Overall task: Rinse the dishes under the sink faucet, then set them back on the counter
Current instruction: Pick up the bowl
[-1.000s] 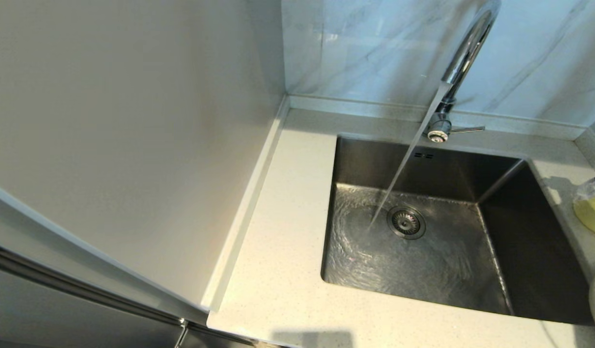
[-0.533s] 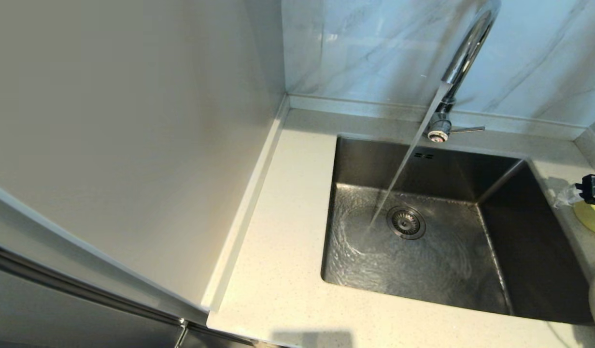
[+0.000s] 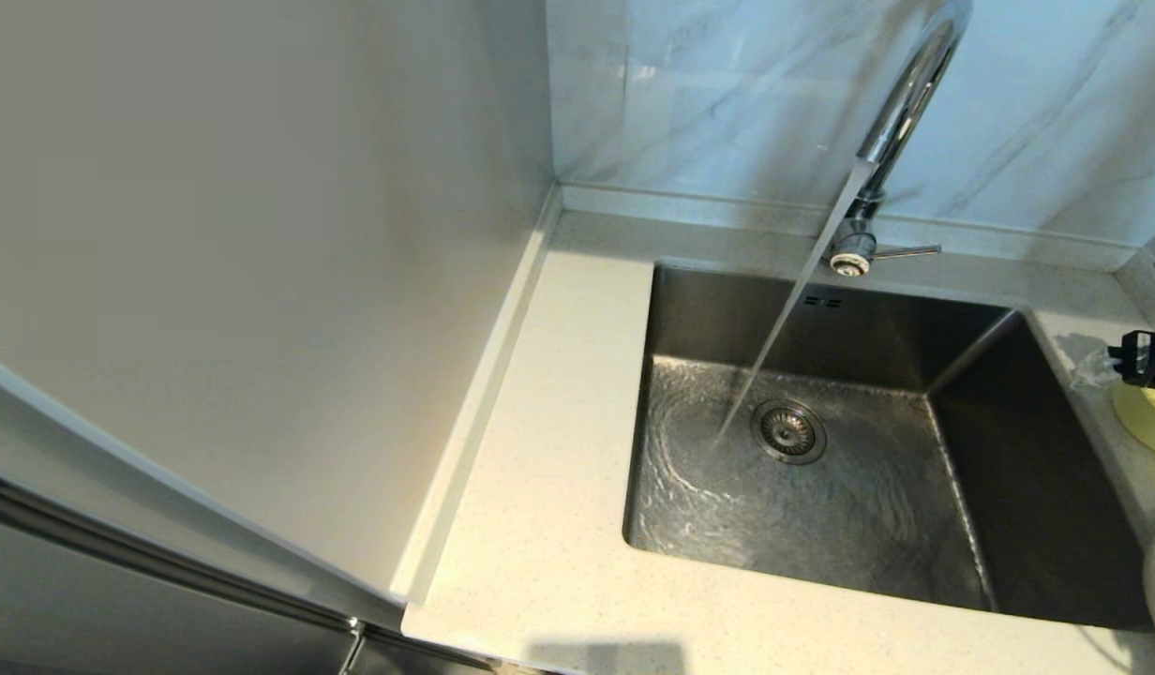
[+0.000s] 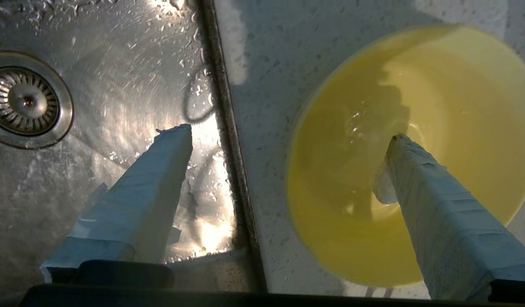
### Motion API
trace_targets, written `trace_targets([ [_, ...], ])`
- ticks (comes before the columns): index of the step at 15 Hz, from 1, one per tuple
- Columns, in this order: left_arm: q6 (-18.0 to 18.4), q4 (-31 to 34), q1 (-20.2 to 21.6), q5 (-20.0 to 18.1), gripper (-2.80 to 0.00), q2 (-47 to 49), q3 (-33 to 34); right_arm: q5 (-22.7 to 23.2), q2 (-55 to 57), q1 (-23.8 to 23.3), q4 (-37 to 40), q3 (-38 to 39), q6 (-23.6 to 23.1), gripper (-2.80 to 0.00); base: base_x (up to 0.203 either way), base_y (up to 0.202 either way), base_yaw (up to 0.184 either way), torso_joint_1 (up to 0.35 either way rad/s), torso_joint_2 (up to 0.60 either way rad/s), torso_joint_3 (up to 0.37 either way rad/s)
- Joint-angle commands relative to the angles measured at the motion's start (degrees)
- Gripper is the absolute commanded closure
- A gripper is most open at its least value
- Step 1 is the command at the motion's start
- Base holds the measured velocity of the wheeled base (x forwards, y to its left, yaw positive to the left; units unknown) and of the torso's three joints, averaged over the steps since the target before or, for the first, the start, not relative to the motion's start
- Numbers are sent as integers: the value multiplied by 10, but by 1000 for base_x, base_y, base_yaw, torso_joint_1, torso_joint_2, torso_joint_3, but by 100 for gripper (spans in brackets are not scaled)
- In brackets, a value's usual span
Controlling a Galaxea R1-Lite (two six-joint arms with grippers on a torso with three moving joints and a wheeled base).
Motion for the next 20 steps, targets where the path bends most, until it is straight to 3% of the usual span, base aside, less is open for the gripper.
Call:
trace_targets([
  [1, 0, 0, 0, 0, 0, 0, 0, -1, 8, 0, 1, -7, 1, -280, 0, 0, 0, 0, 0, 0],
  [4, 0, 0, 0, 0, 0, 0, 0, -2, 10, 0, 2, -12, 1, -280, 0, 0, 0, 0, 0, 0],
  [5, 0, 0, 0, 0, 0, 0, 0, -6, 9, 0, 2, -12, 1, 0, 0, 0, 0, 0, 0, 0],
  [15, 0, 0, 0, 0, 0, 0, 0, -17, -12, 0, 1, 38, -1, 0, 0, 0, 0, 0, 0, 0],
  [20, 0, 0, 0, 0, 0, 0, 0, 29, -141, 45, 1, 89, 14, 0, 0, 0, 0, 0, 0, 0],
])
